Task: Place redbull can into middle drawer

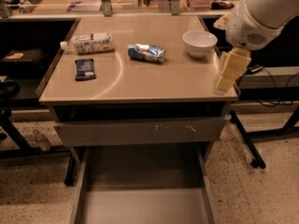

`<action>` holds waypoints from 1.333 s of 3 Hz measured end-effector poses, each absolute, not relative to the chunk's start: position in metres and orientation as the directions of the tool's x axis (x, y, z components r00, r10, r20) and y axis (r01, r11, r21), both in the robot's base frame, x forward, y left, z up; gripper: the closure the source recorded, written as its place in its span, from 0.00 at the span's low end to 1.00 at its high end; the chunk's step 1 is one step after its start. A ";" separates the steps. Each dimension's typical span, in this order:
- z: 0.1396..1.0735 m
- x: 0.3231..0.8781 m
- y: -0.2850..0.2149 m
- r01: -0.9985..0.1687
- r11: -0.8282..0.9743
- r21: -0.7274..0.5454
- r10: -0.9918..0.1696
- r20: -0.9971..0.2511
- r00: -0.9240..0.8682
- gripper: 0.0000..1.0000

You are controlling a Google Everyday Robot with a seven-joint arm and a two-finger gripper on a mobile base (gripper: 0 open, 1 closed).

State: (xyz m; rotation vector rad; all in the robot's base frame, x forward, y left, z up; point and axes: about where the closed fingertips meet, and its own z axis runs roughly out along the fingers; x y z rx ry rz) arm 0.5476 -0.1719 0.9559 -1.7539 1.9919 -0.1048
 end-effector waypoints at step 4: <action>0.932 0.616 -0.135 -0.920 0.101 -0.379 -0.865 -0.490 0.107 0.00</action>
Offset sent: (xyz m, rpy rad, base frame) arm 0.0659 0.0418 -0.0229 0.2935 -0.0477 0.2099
